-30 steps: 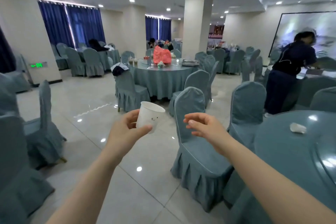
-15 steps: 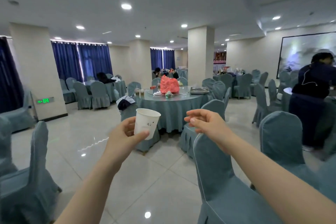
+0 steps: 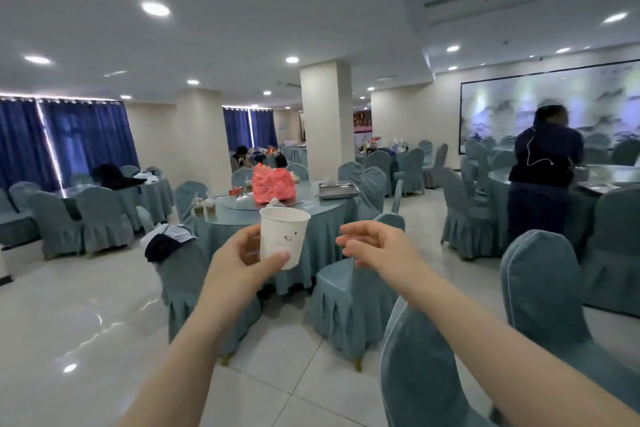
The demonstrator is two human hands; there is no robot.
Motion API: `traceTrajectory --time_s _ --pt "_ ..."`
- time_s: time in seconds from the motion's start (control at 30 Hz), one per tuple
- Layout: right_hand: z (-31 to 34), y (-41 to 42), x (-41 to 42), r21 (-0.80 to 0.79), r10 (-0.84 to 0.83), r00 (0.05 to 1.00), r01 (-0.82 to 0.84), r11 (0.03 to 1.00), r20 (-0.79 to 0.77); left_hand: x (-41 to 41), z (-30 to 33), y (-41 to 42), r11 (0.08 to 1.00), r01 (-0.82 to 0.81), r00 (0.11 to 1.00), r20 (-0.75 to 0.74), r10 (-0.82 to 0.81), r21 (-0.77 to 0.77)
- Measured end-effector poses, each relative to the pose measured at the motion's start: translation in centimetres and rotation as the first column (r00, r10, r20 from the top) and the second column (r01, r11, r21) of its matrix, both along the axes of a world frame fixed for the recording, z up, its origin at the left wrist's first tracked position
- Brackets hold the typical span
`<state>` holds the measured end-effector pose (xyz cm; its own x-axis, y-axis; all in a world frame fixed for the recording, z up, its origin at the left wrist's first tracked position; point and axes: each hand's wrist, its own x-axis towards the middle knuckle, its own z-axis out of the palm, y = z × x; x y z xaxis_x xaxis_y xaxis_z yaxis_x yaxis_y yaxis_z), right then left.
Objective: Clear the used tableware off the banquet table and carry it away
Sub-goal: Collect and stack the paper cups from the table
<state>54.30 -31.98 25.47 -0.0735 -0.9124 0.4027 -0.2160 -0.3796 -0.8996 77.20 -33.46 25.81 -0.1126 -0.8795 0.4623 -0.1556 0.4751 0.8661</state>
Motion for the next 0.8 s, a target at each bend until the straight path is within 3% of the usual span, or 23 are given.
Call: traceTrajectory --time_s 0.5,0.8 --pt "-4.7 -24.1 -11.7 0.145 -0.385 0.923 0.384 0.912 -0.017 -13.0 -6.2 -34.3 0.928 0.325 0.943 0.010 -0.332 0.183" --pt "-9.0 -37.1 -21.1 0.323 -0.470 0.882 0.454 0.830 -0.032 -23.5 -10.7 -49.8 0.851 0.437 0.890 0.000 -0.457 0.291"
